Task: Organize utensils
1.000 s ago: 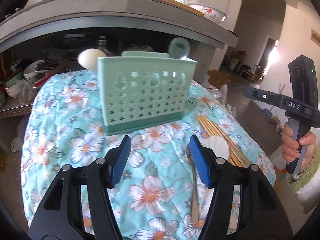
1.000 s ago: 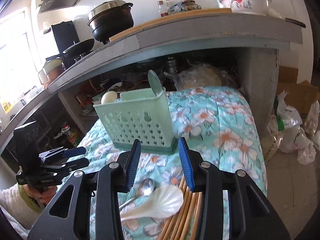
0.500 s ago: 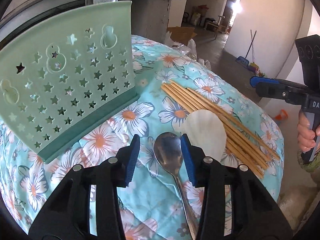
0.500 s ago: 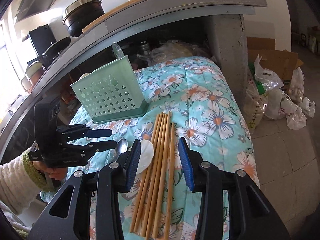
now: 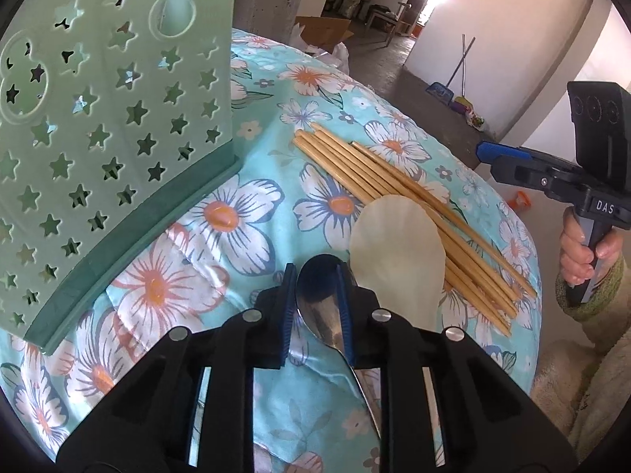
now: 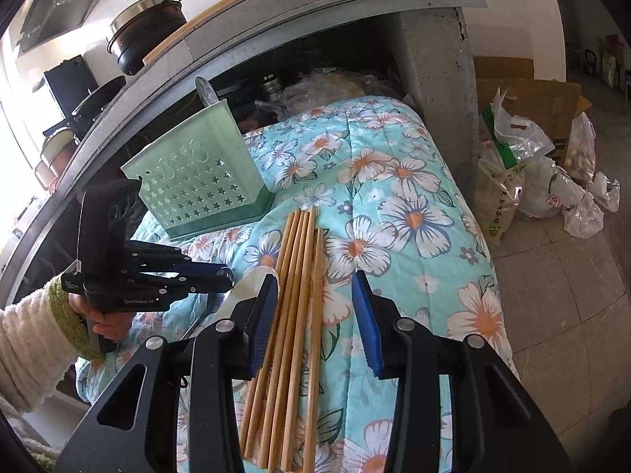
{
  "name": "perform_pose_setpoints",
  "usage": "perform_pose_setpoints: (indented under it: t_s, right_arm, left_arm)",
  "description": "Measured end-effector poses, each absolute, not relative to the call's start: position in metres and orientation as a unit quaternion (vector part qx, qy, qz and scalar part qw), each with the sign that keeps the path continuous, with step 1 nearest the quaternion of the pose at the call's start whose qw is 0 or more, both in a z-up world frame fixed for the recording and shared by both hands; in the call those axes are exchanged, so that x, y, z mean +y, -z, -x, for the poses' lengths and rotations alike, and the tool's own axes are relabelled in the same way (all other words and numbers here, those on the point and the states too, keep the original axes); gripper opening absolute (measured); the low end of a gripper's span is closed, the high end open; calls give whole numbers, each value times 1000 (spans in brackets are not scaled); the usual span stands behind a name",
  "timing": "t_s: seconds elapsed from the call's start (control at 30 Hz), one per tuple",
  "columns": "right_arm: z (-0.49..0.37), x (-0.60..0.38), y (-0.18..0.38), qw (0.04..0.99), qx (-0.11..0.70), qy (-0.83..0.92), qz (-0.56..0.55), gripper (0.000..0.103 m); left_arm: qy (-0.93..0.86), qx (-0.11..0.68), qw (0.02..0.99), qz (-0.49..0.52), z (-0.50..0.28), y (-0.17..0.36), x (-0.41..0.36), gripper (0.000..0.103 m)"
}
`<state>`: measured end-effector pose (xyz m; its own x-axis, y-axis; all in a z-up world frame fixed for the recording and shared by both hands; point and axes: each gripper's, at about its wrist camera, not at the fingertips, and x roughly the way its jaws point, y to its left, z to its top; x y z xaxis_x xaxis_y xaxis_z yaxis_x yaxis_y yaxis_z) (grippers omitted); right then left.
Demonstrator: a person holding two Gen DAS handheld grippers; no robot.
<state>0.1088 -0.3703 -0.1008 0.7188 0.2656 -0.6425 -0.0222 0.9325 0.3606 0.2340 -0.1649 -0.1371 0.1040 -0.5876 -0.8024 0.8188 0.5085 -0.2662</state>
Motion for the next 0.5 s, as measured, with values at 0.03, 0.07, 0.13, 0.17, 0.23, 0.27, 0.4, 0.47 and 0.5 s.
perform_pose_setpoints:
  t_s: [0.03,0.07,0.13,0.17,0.23,0.27,0.4,0.47,0.5]
  right_arm:
    - [-109,-370,101,912,367,-79,-166,39]
    - [-110,-370,102,912,367,-79,-167,39]
    - [-110,-370,102,912,367,-79,-168,39]
    - [-110,-370,102,912,367,-80,-168,39]
    - [-111,-370,102,912,366,-81,-169,39]
    - [-111,-370,102,912,365,-81,-169,39]
    - [-110,-369,99,912,363,-85,-170,39]
    - [-109,-367,97,911,363,-91,-174,39]
    - [-109,-367,97,909,364,-94,-177,39]
  left_arm:
    - [481,467,731,-130,-233,138,-166,16]
    - [481,467,730,-135,-232,138,-167,14]
    - [480,467,730,-138,-231,137,-166,10]
    - [480,466,730,-137,-230,136,-165,9]
    - [479,461,734,-138,-228,135,-165,6]
    - [478,460,736,-137,-227,134,-164,5]
    - [472,456,744,-126,-221,128,-153,2]
    - [461,453,753,-120,-219,124,-147,2]
    - [456,452,758,-117,-217,122,-140,2]
